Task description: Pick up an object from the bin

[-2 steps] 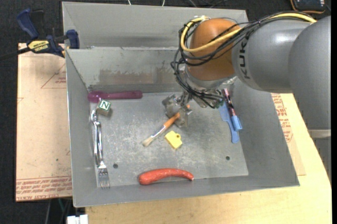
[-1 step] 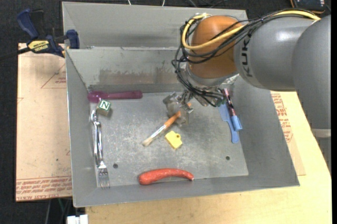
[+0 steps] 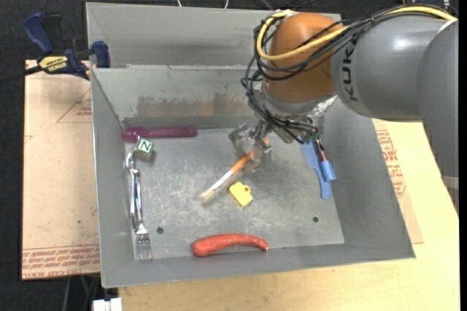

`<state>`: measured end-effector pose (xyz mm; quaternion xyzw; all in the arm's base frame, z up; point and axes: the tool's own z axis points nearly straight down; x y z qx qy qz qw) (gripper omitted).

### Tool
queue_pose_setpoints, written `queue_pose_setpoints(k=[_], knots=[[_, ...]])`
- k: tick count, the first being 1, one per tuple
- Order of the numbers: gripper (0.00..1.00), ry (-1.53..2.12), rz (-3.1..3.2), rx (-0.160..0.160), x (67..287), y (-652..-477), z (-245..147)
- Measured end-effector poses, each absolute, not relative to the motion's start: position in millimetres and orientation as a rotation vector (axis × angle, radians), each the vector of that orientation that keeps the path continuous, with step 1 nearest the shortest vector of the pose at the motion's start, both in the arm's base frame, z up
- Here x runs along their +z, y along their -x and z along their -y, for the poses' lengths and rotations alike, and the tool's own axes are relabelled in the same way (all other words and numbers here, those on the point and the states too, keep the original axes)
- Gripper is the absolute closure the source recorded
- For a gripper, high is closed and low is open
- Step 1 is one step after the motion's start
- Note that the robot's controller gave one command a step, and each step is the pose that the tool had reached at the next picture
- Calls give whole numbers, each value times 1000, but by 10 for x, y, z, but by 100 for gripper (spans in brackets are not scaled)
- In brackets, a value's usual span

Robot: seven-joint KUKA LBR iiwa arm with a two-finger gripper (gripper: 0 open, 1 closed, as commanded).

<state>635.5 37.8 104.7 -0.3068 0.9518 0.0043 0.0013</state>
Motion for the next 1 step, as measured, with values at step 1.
queue_pose_setpoints(k=[1], knots=[[100,959,-2978,9,1366,-6383,-380]])
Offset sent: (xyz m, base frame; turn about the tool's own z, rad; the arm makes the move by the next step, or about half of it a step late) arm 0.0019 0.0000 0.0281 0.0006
